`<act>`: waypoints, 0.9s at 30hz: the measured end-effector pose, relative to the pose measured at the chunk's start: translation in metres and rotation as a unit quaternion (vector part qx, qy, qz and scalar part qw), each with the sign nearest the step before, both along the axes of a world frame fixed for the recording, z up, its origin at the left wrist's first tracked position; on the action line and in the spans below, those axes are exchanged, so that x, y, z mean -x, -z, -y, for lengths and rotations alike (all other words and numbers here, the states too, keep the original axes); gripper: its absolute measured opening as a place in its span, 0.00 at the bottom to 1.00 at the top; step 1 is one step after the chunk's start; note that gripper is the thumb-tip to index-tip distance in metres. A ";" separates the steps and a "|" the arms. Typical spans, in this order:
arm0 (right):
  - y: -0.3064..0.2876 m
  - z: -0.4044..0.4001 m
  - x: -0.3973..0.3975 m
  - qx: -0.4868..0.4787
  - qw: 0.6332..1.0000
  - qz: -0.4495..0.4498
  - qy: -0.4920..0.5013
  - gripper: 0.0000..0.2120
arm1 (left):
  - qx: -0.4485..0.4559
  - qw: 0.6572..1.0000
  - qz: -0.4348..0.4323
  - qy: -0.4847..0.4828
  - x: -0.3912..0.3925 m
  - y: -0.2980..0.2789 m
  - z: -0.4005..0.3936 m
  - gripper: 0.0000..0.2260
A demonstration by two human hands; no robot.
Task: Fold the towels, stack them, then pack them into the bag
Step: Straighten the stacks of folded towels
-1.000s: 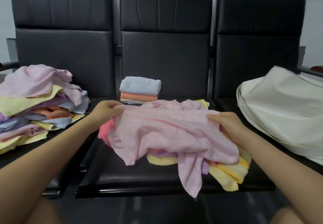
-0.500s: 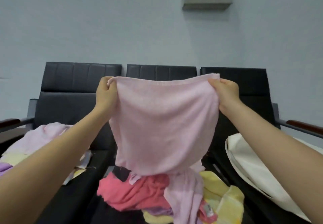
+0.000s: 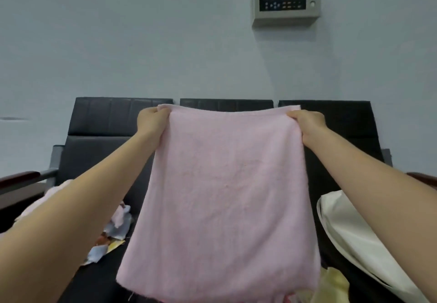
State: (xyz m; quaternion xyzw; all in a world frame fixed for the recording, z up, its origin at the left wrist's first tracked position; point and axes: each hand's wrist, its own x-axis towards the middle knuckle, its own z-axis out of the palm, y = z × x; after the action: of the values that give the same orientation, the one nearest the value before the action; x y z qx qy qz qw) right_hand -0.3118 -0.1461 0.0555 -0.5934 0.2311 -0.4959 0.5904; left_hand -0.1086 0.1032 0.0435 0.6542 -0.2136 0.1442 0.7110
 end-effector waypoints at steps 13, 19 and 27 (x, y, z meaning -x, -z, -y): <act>0.220 0.062 -0.073 -0.038 0.932 -0.356 0.056 0.06 | -0.126 0.969 -0.208 0.038 -0.073 0.235 0.045 0.06; 0.262 0.069 -0.102 -0.194 0.957 -0.216 0.018 0.07 | -0.103 0.965 -0.237 0.041 -0.097 0.289 0.062 0.05; 0.297 0.072 -0.111 0.018 0.938 -0.344 -0.041 0.32 | -0.329 0.931 -0.133 0.079 -0.095 0.315 0.072 0.22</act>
State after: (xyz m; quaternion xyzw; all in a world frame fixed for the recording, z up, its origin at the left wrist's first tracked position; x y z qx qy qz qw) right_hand -0.2011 -0.2185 -0.2417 -0.7471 0.3866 -0.2412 0.4839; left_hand -0.0132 0.0311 -0.2719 0.8457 -0.2040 -0.0794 0.4868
